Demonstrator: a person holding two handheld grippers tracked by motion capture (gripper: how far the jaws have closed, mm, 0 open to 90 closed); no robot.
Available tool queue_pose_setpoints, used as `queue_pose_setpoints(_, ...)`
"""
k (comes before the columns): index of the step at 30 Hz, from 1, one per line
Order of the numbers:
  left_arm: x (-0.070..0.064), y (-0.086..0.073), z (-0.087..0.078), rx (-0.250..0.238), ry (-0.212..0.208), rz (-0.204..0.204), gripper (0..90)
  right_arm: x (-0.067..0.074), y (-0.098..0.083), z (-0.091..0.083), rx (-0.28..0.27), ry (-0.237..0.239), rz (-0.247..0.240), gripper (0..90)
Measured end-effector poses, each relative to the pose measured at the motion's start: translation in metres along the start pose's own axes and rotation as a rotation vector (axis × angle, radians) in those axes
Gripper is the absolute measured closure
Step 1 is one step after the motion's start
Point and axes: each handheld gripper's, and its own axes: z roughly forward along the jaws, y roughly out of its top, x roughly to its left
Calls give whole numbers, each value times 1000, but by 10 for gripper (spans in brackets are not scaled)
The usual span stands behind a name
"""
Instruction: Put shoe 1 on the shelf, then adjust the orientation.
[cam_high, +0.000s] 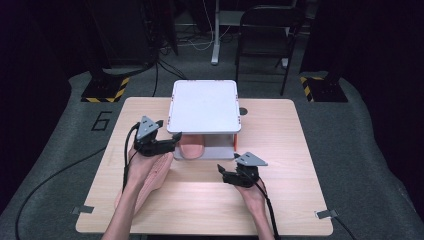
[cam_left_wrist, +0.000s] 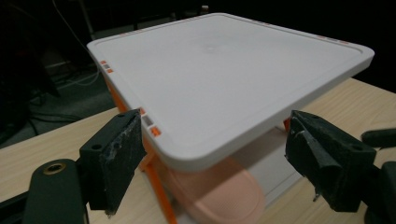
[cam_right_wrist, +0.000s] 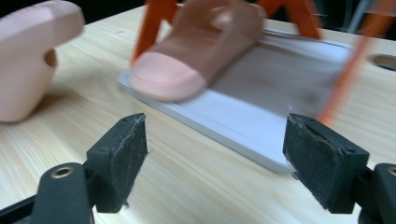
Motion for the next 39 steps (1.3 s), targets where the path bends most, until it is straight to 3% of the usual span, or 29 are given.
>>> queue_pose_setpoints(2, 0, -10, -15, -8, 23, 10, 207, -9, -6, -13, 4, -17, 23, 212)
queue_pose_setpoints(4, 2, -21, -29, -19, 34, -7, 210, -17, -12, -25, 12, -47, 57, 211)
queue_pose_setpoints(9, 8, -45, -55, -10, 40, -51, 213, -33, -25, -58, -33, -127, 132, 212)
queue_pose_setpoints(13, 9, -60, -67, -5, 50, -80, 223, -43, -33, -75, -53, -167, 153, 213)
queue_pose_setpoints(17, 7, -76, -74, 18, 44, -76, 231, -50, -38, -88, -74, -198, 176, 214)
queue_pose_setpoints(24, 10, -97, -77, 58, 43, -93, 249, -56, -46, -99, -69, -231, 180, 216)
queue_pose_setpoints(28, 5, -106, -84, 55, -8, -87, 253, -56, -49, -100, -61, -229, 184, 216)
queue_pose_setpoints(30, 6, -110, -87, 74, 21, -85, 248, -56, -50, -100, -59, -231, 186, 216)
queue_pose_setpoints(32, 15, -114, -89, 70, 79, -121, 248, -55, -49, -99, -58, -227, 183, 216)
queue_pose_setpoints(34, 24, -116, -90, 76, 104, -131, 254, -53, -47, -98, -56, -215, 170, 216)
queue_pose_setpoints(39, 38, -123, -91, 105, 91, -141, 255, -52, -46, -98, -57, -213, 167, 217)
